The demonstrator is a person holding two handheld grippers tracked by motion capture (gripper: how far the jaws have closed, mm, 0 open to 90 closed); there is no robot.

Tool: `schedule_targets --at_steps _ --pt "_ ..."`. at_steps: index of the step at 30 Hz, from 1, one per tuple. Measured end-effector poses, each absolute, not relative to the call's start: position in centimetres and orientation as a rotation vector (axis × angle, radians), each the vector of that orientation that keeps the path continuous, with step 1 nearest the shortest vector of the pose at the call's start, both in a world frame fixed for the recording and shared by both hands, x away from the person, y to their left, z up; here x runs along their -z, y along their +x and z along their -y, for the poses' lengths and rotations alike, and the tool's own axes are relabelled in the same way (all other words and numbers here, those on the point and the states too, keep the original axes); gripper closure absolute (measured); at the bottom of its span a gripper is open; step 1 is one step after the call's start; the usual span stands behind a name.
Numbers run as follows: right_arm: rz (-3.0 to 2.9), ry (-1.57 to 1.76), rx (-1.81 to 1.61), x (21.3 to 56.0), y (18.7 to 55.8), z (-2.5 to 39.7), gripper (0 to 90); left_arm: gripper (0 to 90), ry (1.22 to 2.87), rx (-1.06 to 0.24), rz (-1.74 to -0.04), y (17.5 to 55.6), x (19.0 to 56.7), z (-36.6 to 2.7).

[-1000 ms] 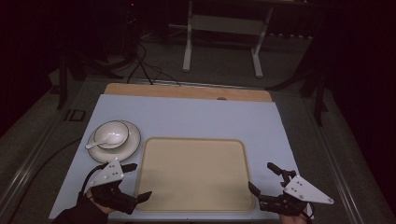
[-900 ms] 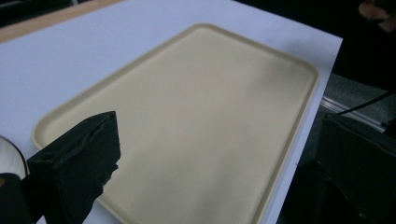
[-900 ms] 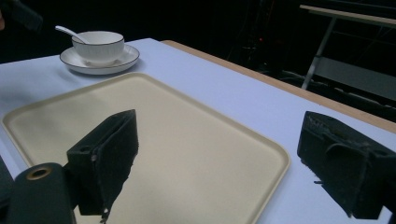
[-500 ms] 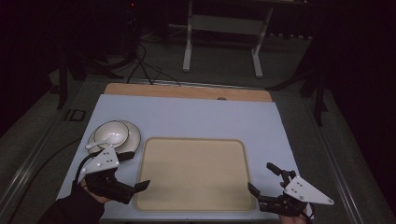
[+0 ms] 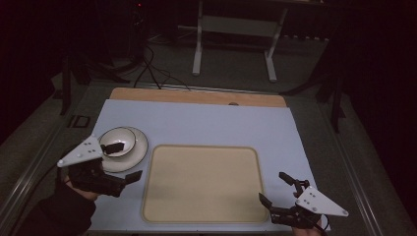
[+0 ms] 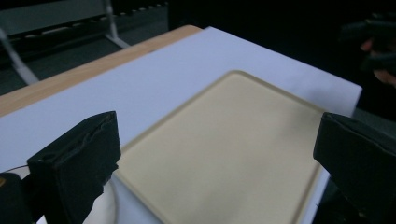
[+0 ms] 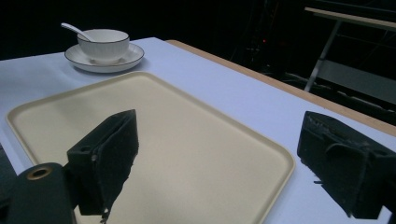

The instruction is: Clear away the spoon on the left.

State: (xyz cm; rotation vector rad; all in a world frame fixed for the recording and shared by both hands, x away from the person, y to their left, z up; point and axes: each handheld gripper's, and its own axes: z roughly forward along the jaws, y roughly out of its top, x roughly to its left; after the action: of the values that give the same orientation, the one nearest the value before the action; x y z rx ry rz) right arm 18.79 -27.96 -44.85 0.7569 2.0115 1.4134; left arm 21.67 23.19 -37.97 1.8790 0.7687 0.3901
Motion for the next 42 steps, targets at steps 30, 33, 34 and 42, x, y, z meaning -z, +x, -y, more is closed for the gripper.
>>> schedule_targets --at_steps 30,33,34,42 --pt "-2.026 0.746 -1.412 44.9 18.8 27.8 12.8 8.7 1.668 -0.364 -1.258 25.4 41.8 -34.2" --pt "-2.027 0.746 -1.413 44.9 18.8 27.8 12.8 8.7 1.613 -0.321 -1.338 25.8 42.6 -35.3" --pt "-2.027 0.746 -1.412 44.9 18.8 27.8 12.8 8.7 1.596 -0.306 -1.362 25.9 42.9 -35.6" --pt "-2.032 0.742 -1.409 45.0 18.8 27.7 12.9 15.0 1.51 -0.201 -1.496 26.6 45.3 -37.3"
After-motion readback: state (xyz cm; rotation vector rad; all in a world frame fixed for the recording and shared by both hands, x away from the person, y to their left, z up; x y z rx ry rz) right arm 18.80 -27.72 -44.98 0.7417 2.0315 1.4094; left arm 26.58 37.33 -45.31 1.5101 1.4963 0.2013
